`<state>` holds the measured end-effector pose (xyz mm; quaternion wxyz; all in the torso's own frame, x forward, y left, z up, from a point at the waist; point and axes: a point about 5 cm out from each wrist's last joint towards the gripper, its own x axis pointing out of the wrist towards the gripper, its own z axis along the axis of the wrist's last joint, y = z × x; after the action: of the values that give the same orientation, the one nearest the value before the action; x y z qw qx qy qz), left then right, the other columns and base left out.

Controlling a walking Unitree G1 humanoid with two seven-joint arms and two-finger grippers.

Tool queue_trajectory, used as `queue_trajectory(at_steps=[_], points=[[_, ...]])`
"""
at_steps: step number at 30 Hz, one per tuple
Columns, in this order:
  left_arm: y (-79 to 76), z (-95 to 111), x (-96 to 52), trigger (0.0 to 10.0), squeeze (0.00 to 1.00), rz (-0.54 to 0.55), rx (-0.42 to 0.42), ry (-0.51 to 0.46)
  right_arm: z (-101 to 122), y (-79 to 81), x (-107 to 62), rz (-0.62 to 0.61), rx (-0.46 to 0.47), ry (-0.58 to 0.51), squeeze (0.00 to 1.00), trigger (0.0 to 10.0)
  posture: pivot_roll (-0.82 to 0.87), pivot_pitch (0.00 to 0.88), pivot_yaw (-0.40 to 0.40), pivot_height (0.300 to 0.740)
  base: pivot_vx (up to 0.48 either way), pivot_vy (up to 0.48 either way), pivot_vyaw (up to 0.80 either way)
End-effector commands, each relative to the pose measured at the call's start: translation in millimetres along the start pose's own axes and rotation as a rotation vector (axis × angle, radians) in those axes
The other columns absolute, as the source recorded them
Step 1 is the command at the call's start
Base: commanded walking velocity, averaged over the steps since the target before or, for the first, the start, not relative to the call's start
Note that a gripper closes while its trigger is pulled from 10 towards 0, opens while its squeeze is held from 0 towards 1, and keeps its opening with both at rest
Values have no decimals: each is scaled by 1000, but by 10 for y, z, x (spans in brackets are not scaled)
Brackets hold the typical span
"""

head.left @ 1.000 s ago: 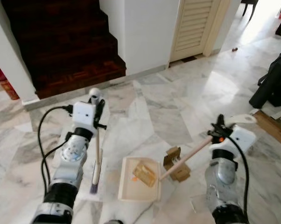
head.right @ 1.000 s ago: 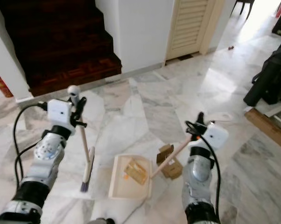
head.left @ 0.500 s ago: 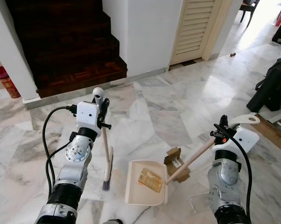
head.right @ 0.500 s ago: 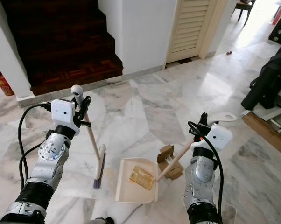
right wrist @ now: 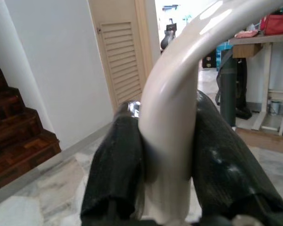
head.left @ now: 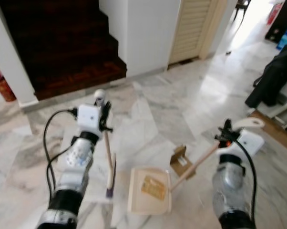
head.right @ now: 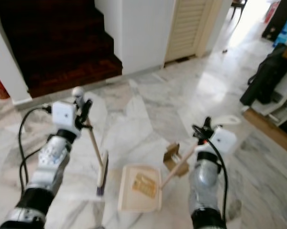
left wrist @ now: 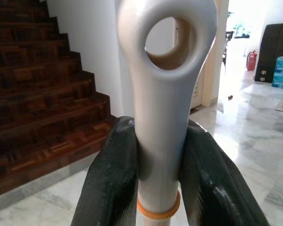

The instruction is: Sweep floor

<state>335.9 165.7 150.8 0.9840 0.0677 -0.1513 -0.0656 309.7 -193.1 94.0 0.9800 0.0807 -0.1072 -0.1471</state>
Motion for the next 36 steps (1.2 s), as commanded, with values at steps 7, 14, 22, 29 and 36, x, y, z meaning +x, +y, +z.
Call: queue_trajectory(at_steps=[7,14,22,29,36], points=[[-52,147,62,10000,0,-20,13,-61,105,-49,50,-25,27,-47,0,10000,177,65,-60,740,0,324,0],[-58,147,60,10000,0,-20,13,-59,104,-47,52,-19,27,-44,0,10000,177,67,-63,740,0,326,0],[-61,148,53,10000,0,-18,12,-59,115,-33,65,-6,7,-46,0,10000,179,66,-67,740,0,324,0],[-79,146,44,10000,0,-21,7,-60,116,-49,68,-11,24,-41,0,10000,175,62,-67,740,0,323,0],[-88,141,38,10000,0,-24,5,-59,108,-47,64,-17,45,-36,0,10000,175,57,-66,740,0,323,0]])
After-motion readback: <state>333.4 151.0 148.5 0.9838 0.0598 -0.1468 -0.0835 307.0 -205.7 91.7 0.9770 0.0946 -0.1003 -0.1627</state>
